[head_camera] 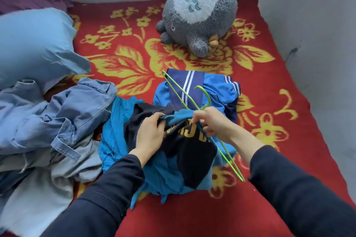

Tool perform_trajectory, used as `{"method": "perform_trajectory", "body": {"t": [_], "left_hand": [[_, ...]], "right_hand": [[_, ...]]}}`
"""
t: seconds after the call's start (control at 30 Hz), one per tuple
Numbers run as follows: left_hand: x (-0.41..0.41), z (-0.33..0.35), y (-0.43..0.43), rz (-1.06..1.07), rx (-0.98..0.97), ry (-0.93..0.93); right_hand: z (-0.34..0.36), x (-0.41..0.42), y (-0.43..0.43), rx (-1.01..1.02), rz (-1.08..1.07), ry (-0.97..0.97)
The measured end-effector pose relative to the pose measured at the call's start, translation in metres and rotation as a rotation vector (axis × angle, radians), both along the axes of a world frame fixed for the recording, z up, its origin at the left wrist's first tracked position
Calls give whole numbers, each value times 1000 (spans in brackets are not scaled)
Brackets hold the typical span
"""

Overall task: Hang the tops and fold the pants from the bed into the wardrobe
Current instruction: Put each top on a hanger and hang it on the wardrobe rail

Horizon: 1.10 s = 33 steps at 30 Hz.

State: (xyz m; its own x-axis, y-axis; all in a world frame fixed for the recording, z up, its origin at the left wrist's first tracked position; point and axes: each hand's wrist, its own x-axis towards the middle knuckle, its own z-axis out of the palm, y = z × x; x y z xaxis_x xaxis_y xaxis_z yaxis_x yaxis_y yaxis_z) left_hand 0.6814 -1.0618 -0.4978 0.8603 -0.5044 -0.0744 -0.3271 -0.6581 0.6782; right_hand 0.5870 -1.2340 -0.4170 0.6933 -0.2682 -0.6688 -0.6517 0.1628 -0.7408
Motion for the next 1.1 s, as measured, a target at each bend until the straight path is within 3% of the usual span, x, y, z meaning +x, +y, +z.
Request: {"method": "perform_trajectory", "body": {"t": [0.2, 0.3, 0.43, 0.5, 0.57, 0.63, 0.73, 0.93, 1.1], "left_hand": [[8, 114, 11, 3, -161, 106], [11, 174, 16, -68, -329, 186], [-3, 245, 34, -39, -595, 151], [-10, 264, 43, -161, -550, 196], [-16, 273, 46, -289, -367, 214], [-16, 282, 43, -324, -281, 45], [-9, 311, 43, -264, -356, -103], [12, 394, 50, -163, -726, 234], [28, 443, 39, 64, -676, 298]], "right_hand": [[127, 24, 18, 108, -25, -253], [190, 28, 22, 19, 16, -321], [260, 28, 27, -92, -64, -430], [292, 26, 30, -113, -120, -512], [319, 25, 35, -131, -146, -580], [337, 25, 38, -192, -145, -616], [349, 24, 37, -314, -147, -618], [358, 9, 19, -412, -257, -614], [359, -2, 14, -513, -281, -633]]}}
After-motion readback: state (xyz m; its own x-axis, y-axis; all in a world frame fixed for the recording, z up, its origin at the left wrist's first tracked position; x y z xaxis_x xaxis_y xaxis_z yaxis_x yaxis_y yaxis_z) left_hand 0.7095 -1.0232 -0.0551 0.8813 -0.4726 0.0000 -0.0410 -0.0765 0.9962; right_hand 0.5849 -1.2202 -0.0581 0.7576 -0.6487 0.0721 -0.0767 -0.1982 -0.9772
